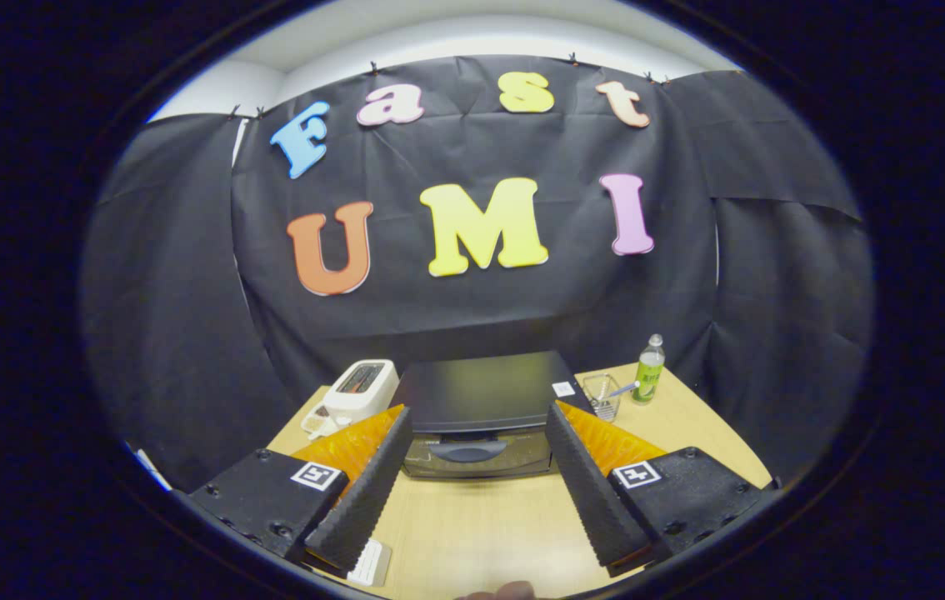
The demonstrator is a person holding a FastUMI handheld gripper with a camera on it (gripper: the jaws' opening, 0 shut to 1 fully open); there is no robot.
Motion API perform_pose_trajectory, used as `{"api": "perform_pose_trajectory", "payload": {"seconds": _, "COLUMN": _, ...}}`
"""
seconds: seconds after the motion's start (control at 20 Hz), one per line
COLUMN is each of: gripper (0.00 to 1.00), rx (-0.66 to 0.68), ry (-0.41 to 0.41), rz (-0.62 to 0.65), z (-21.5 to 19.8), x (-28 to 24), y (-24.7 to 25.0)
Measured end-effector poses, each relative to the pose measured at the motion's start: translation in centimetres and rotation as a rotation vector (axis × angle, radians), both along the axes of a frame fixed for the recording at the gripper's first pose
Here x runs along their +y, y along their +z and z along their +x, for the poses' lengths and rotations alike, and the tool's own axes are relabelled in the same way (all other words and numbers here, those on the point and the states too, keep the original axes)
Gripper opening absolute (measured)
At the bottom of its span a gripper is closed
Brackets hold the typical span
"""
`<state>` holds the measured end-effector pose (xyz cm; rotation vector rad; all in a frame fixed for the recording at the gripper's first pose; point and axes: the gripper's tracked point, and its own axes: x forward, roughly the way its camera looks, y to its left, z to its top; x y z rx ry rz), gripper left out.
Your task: Open the toaster oven, put the food inside, and close the toaster oven door.
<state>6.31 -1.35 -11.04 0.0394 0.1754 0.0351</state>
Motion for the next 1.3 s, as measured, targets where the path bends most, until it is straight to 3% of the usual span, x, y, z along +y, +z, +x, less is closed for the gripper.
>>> {"api": "perform_pose_trajectory", "payload": {"seconds": 0.35, "gripper": 1.0, "rx": -0.126, "ry": -0.015, "rz": -0.017, "z": -5.0, "x": -0.7, "y": 4.4}}
{"api": "perform_pose_trajectory", "payload": {"seconds": 1.3, "gripper": 1.0, "rx": -0.141, "ry": 0.026, "rz": -0.039, "z": -6.4, "x": 1.3, "y": 2.0}}
